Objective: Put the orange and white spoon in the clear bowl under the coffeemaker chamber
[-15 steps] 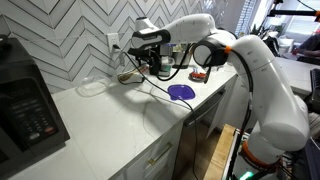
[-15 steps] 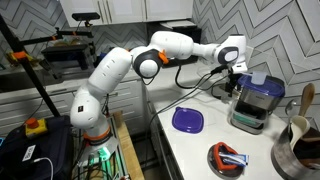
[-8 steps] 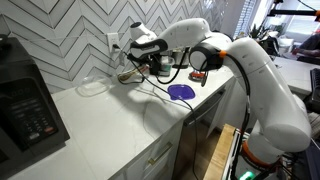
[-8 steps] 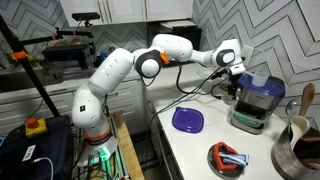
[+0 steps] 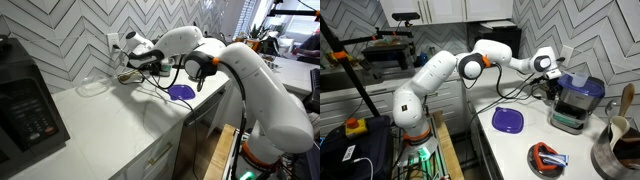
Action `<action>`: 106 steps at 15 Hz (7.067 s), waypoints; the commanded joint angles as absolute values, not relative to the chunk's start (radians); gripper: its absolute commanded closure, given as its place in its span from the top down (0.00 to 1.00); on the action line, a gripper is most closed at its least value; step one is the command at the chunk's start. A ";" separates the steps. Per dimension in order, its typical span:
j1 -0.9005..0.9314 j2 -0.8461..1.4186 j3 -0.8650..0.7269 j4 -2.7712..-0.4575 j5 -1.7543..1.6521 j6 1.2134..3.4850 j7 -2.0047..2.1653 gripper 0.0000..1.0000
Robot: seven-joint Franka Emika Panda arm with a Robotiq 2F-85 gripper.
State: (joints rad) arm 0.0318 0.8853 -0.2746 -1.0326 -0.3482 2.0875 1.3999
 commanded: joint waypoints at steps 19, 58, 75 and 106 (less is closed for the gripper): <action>0.022 0.950 -0.252 -0.923 -0.287 2.127 1.360 0.04; -0.139 0.056 -0.135 -1.658 -0.076 1.847 0.816 0.04; -0.115 -0.084 -0.101 -1.923 -0.257 2.177 0.926 0.04; -0.105 0.165 -0.173 -1.845 -0.516 2.380 1.117 0.04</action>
State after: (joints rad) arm -0.1229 0.1341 -0.1583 -1.8575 -0.4844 2.3522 1.0883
